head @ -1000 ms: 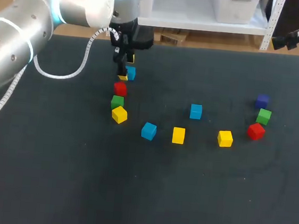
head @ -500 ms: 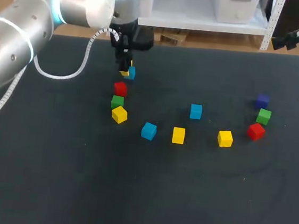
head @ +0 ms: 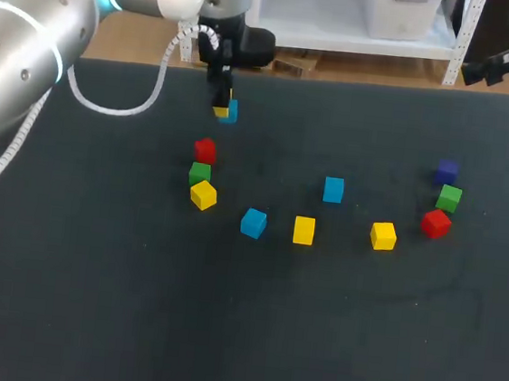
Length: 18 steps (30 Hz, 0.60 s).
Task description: Place the blue cubes, place green cubes on the blue cubes, place the yellow cubes on the green cubes, then place the red cubes on the yellow cubes, and place purple cube on the red cubes.
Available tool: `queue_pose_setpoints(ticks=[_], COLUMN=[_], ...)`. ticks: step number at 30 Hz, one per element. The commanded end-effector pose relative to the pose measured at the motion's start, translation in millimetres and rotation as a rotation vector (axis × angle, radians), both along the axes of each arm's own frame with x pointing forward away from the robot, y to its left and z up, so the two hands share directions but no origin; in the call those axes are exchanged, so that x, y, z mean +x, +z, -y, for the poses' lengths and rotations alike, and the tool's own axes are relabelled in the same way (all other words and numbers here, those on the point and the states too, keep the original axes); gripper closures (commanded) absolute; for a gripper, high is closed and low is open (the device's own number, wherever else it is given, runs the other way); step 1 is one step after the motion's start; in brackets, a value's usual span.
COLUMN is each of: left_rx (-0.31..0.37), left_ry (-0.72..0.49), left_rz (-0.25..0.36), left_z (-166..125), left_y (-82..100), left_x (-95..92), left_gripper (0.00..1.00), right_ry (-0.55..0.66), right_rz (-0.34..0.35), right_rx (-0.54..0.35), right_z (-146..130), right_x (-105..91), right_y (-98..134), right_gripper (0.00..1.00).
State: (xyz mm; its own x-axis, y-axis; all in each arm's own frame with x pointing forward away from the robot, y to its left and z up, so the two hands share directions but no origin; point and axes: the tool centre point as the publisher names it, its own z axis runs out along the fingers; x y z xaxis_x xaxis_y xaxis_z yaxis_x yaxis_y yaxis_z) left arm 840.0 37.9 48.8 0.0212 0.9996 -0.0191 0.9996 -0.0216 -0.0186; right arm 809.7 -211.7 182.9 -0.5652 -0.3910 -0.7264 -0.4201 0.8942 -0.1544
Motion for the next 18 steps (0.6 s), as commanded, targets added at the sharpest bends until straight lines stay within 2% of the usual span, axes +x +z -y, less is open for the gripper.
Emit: queue_pose_setpoints(ticks=[1,4,18], left_rx=[0.054,0.067,0.066], left_ry=[0.033,0.066,0.145], left_rz=[-0.001,0.013,0.044], left_z=[9.1,12.0,28.5], left_y=[17.5,20.8,10.5], left_x=[-7.7,-18.4,-58.4], left_gripper=[1.00,1.00,1.00], right_ry=[-0.030,-0.030,-0.030], right_rz=[0.020,0.020,0.020], right_rx=[-0.023,-0.023,-0.023], right_z=[-1.4,-1.4,-1.4], right_x=[-3.7,-3.7,-3.7], right_y=[-0.5,-0.5,-0.5], right_gripper=[0.00,0.00,0.00])
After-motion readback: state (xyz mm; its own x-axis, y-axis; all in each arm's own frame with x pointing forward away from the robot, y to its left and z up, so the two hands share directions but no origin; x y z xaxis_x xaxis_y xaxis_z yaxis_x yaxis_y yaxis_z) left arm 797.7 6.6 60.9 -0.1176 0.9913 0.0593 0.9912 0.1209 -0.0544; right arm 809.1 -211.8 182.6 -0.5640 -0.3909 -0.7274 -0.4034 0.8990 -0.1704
